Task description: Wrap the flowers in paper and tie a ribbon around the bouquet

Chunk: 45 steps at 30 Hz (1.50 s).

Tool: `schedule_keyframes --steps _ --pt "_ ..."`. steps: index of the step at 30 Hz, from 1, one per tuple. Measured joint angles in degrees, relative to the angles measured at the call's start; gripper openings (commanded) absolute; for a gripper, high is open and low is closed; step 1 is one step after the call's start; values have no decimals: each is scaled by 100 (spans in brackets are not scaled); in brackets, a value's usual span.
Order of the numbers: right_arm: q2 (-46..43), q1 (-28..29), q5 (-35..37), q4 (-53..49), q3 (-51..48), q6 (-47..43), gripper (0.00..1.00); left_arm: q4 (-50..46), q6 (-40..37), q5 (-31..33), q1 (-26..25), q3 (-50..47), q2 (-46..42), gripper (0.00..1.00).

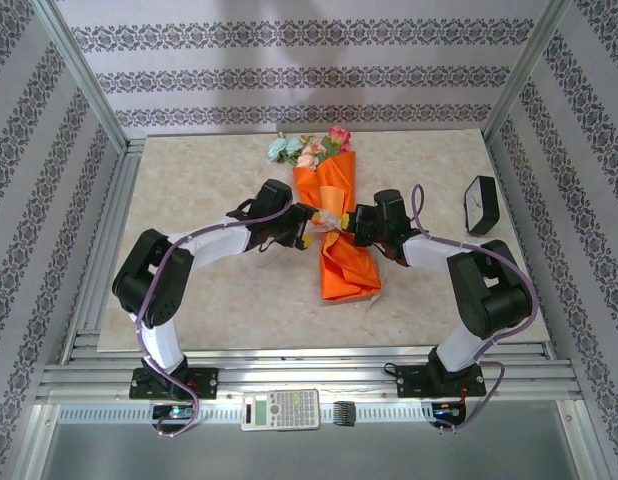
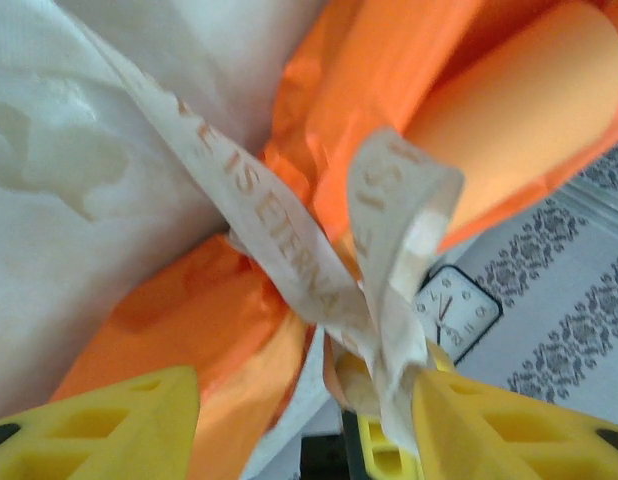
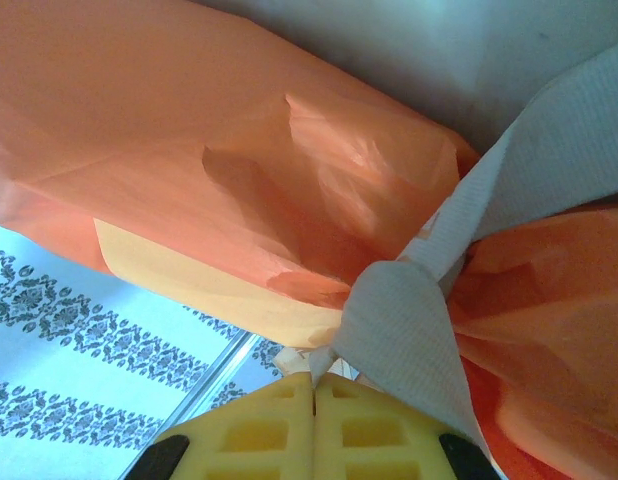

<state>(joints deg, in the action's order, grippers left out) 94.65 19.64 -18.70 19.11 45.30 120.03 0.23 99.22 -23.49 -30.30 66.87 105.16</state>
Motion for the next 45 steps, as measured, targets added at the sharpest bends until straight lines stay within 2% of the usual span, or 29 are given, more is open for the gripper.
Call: schedule_keyframes --steps 5,8,11,19,22,45 --pt "0 0 0 -2 0 -2 0 -28 22 70 83 575 446 60" --pt "-2 0 0 0 -2 -2 0 -28 24 90 118 763 498 54" --pt "-2 0 0 0 -4 -2 0 -37 17 87 144 833 546 44" --pt "-44 0 0 0 -2 -4 0 -120 -31 87 258 850 914 7" --pt "-90 -2 0 -4 -4 -22 0 -120 -46 90 280 850 951 0" --pt "-238 -313 0 2 -85 -391 0 -175 -334 55 382 48 391 0"
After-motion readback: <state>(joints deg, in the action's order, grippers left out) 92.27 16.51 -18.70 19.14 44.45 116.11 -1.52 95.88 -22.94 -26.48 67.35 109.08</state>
